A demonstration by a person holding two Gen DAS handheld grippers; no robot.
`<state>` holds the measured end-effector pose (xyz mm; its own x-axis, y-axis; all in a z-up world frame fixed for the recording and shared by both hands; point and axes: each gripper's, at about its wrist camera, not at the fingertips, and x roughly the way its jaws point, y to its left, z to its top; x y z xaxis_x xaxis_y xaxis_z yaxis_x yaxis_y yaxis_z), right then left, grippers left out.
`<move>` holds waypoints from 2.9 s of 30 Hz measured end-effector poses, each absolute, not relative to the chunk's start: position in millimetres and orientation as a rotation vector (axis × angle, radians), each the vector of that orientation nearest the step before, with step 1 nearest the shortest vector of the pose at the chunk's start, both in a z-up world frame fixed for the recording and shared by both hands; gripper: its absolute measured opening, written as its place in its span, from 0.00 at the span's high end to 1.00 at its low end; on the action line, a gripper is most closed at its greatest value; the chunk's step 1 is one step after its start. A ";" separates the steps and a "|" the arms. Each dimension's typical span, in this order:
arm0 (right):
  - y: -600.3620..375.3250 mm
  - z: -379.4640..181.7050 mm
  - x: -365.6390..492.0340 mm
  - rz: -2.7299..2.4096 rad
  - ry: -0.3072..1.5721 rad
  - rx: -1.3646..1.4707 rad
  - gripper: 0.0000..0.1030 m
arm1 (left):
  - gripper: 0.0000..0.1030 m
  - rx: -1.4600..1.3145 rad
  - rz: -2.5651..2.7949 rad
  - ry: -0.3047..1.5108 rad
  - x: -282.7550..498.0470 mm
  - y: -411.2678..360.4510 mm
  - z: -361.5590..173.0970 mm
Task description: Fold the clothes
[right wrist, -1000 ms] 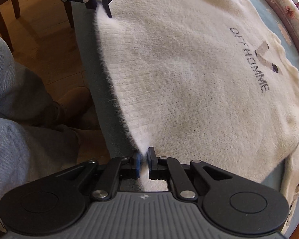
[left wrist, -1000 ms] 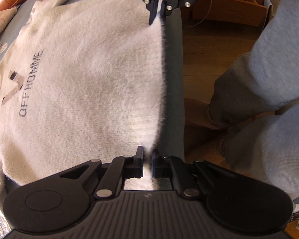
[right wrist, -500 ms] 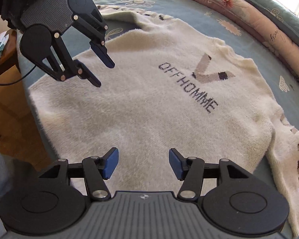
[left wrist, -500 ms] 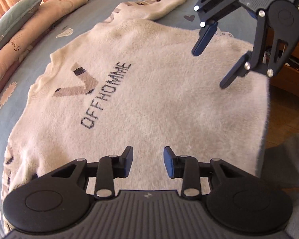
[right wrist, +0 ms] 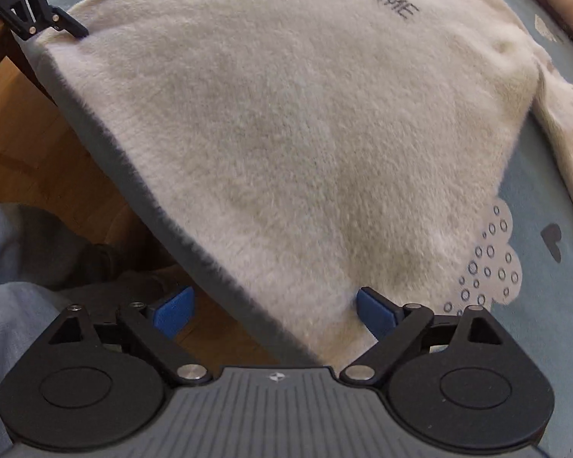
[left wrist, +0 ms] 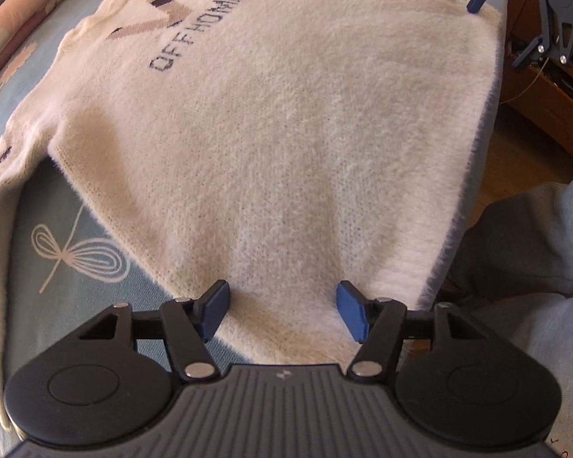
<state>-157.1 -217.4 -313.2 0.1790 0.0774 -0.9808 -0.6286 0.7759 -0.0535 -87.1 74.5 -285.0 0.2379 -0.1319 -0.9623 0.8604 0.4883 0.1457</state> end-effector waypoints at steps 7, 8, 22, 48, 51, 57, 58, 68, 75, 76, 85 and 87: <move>-203.7 -292.7 -98.4 0.483 1.083 -0.353 0.09 | 0.38 0.758 -0.891 0.892 -64.8 26.0 -263.7; -198.2 -297.2 -87.8 0.488 1.060 -0.344 0.09 | 0.38 0.756 -0.899 0.871 -59.3 17.2 -267.7; -224.9 -329.1 -103.3 0.392 1.180 -0.250 0.00 | 0.00 0.548 -0.719 1.163 -43.3 54.9 -308.8; -192.0 -333.9 -75.3 0.365 1.325 -0.320 0.00 | 0.01 0.187 -0.364 1.038 122.2 54.3 -308.0; -181.2 -329.8 -64.8 0.323 1.354 -0.322 0.00 | 0.01 0.182 -0.397 1.037 101.4 79.0 -313.0; -150.0 -293.8 -21.4 0.272 1.222 -0.263 0.00 | 0.01 0.129 -0.395 1.060 75.7 99.8 -292.8; -147.6 -289.3 -10.6 0.277 1.206 -0.246 0.00 | 0.01 0.142 -0.428 1.016 72.9 97.6 -284.1; -101.0 -294.7 38.2 0.303 1.219 -0.137 0.00 | 0.01 0.043 -0.642 1.055 96.0 85.2 -311.1; -98.4 -319.8 39.1 0.234 1.304 -0.081 0.00 | 0.01 0.104 -0.661 1.039 70.0 112.5 -301.9; -96.8 -320.6 39.4 0.225 1.308 -0.085 0.00 | 0.01 0.101 -0.659 1.054 70.3 117.1 -299.2; -90.5 -323.6 36.1 0.157 1.300 -0.085 0.00 | 0.01 0.043 -0.477 1.076 90.4 188.1 -299.8; -89.8 -324.0 35.9 0.146 1.302 -0.084 0.00 | 0.01 0.062 -0.434 1.072 95.4 204.7 -305.7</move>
